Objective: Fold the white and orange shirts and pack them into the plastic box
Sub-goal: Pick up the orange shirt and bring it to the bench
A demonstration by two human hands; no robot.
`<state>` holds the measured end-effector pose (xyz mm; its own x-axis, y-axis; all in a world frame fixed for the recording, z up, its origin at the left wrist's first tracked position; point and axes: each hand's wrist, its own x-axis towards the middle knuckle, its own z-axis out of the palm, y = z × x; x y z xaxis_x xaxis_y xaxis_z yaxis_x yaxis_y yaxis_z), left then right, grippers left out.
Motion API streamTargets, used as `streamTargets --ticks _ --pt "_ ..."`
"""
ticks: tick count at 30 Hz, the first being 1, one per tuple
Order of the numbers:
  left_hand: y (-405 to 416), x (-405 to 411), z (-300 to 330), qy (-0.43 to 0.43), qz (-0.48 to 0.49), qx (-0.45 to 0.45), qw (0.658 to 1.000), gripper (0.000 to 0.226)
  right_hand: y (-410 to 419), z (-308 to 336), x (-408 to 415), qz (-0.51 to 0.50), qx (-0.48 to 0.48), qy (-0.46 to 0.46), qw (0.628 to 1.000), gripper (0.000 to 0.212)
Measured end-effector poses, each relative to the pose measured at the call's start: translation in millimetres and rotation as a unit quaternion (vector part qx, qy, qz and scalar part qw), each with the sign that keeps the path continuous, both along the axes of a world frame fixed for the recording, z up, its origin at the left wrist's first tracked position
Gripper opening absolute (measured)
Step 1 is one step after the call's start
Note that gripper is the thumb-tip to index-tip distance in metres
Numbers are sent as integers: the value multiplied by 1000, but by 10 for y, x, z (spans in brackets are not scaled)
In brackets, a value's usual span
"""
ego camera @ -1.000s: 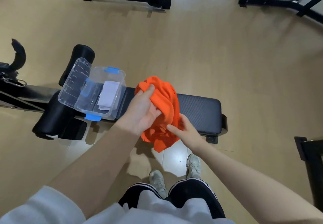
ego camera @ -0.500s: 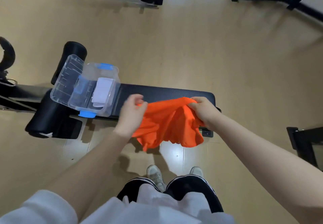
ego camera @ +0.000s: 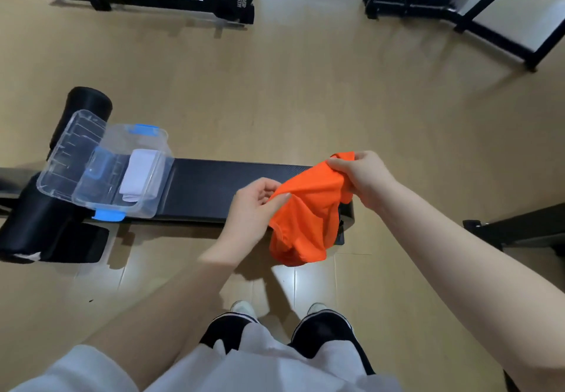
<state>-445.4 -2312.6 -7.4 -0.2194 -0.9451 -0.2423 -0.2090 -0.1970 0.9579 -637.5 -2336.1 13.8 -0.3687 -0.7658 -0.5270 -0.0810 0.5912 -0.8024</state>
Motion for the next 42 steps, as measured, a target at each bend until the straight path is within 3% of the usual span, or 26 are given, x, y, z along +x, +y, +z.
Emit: streamTargets --ticks 2,5,9,11,13,16,21,24,26,31,34,36,38,40,42 --pt "-63 -122 151 19 24 23 999 5 84 -57 -81 21 -12 54 998 27" --pt "-183 -337 306 24 58 57 996 4 268 -33 -39 68 -129 106 984 31" --pt "-280 -590 506 94 101 108 985 11 462 -49 70 230 -213 125 941 38" --pt "-297 -649 579 95 100 99 985 12 432 -105 103 220 -236 177 930 33" --pt "-307 -664 640 82 100 80 988 12 347 -116 103 163 -260 212 928 13" --pt "-331 -650 698 69 112 62 989 13 231 -104 44 120 -274 178 938 9" --pt "-380 -657 774 117 135 79 981 9 167 -35 8 186 -282 121 933 23" --pt "-403 -630 747 110 159 64 979 14 87 100 -11 79 -230 -24 970 22" --pt "-424 -597 682 95 164 42 981 16 61 206 -45 78 -188 -66 977 21" --pt "-486 -519 573 55 193 39 979 18 132 444 -212 235 -175 6 956 13" --pt "-507 -517 554 57 205 36 977 19 119 473 -387 360 -155 254 884 21" --pt "-491 -544 531 74 196 33 977 20 99 452 -424 341 -164 351 856 13" --pt "-470 -570 496 82 184 32 979 20 72 438 -455 281 -151 311 895 11" --pt "-450 -593 456 80 174 37 981 18 61 486 -477 235 -119 147 954 11" --pt "-415 -627 433 87 174 40 980 15 63 536 -475 206 -99 -27 973 13"
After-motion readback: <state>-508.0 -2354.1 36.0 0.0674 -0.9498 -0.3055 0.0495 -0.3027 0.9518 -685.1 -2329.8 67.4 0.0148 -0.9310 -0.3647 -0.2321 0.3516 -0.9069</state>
